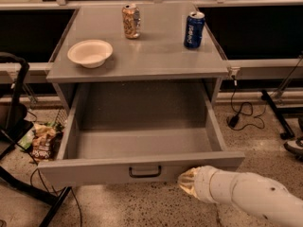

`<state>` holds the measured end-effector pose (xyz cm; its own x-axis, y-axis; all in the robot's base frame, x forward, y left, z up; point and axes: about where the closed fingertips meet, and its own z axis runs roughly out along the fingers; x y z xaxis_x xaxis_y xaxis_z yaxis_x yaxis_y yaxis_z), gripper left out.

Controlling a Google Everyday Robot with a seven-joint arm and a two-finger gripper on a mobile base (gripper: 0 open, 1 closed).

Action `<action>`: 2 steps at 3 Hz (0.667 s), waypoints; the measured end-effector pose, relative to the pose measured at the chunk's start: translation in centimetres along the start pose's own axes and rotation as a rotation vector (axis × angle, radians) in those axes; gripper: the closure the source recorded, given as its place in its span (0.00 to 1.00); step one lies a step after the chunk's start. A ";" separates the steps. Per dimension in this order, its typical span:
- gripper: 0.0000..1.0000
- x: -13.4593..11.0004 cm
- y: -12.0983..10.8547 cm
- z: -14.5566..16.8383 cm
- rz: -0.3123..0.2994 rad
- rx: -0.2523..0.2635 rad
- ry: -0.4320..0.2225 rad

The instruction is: Close top drawer

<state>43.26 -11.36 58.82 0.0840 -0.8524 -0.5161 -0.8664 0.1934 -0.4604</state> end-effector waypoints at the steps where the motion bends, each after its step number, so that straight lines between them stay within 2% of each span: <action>1: 1.00 -0.7 -2.0 1.0 -0.027 0.006 -0.011; 2: 1.00 -1.7 -4.5 2.2 -0.051 0.007 -0.024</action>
Offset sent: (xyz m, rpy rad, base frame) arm 0.1131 0.0417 0.0347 -0.0053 -0.0771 0.1012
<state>48.11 -9.70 60.18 0.1395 -0.8496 -0.5087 -0.8573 0.1535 -0.4914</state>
